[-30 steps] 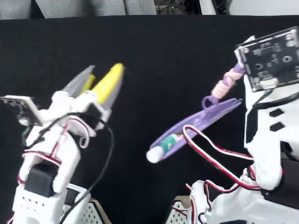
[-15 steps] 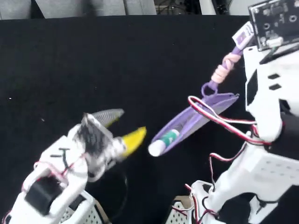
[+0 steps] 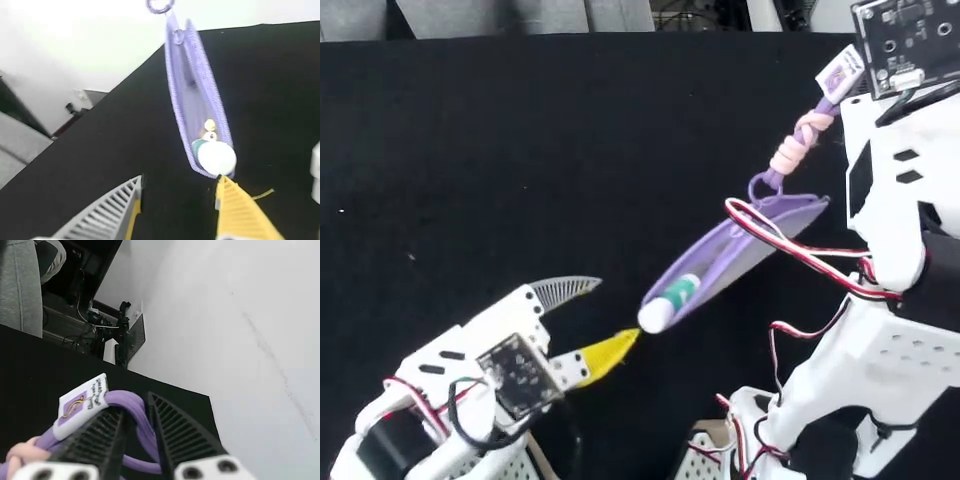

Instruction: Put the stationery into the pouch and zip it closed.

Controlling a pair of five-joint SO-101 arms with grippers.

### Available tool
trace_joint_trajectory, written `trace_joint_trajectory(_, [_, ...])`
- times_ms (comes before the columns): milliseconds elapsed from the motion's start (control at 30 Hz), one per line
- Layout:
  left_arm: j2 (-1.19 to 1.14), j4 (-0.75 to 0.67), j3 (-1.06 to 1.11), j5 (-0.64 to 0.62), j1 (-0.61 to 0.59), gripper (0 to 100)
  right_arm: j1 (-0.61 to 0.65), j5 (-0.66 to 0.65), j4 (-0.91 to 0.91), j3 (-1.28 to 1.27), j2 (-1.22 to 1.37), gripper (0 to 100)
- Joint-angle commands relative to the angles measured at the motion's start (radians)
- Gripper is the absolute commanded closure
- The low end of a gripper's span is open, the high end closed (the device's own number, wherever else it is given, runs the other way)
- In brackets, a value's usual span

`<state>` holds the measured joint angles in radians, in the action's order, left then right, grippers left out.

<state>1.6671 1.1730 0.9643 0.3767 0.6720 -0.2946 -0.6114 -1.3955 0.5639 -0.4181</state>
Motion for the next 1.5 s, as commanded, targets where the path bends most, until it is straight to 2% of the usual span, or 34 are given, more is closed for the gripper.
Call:
trace_joint_trajectory(0, [0.003,-0.114,0.074,0.011,-0.018,76,0.012,0.003,0.018,0.005,0.001,98.7])
trace_joint_trajectory(200, [0.003,-0.281,0.199,0.011,-0.019,77,0.008,0.0,0.006,0.005,0.001,98.7])
trace_joint_trajectory(333, [0.003,-0.391,0.214,0.02,-0.019,86,0.029,-0.075,-0.044,0.005,-0.01,98.7])
trace_joint_trajectory(433, [-0.009,-0.468,0.216,0.086,-0.018,92,0.054,-0.092,-0.074,0.002,-0.048,98.7])
trace_joint_trajectory(600, [-0.146,-0.603,0.203,0.094,-0.016,94,0.08,-0.104,-0.098,-0.005,-0.124,98.7])
trace_joint_trajectory(733, [-0.307,-0.643,0.147,0.086,-0.016,94,0.074,-0.104,-0.097,-0.004,-0.134,98.7])
trace_joint_trajectory(833, [-0.405,-0.632,0.058,-0.002,-0.033,94,0.074,-0.098,-0.087,-0.004,-0.133,98.7])
trace_joint_trajectory(1000, [-0.433,-0.473,-0.159,-0.181,-0.173,94,0.069,-0.095,-0.074,-0.005,-0.133,98.7])
trace_joint_trajectory(1133, [-0.443,-0.241,-0.355,-0.301,-0.275,94,0.035,-0.077,-0.063,0.001,-0.122,98.7])
trace_joint_trajectory(1367, [-0.542,0.149,-0.469,-0.259,-0.303,94,0.005,-0.063,-0.031,0.005,-0.022,98.7])
trace_joint_trajectory(1467, [-0.669,0.264,-0.472,-0.25,-0.303,87,0.008,-0.061,-0.012,0.005,0.015,98.7])
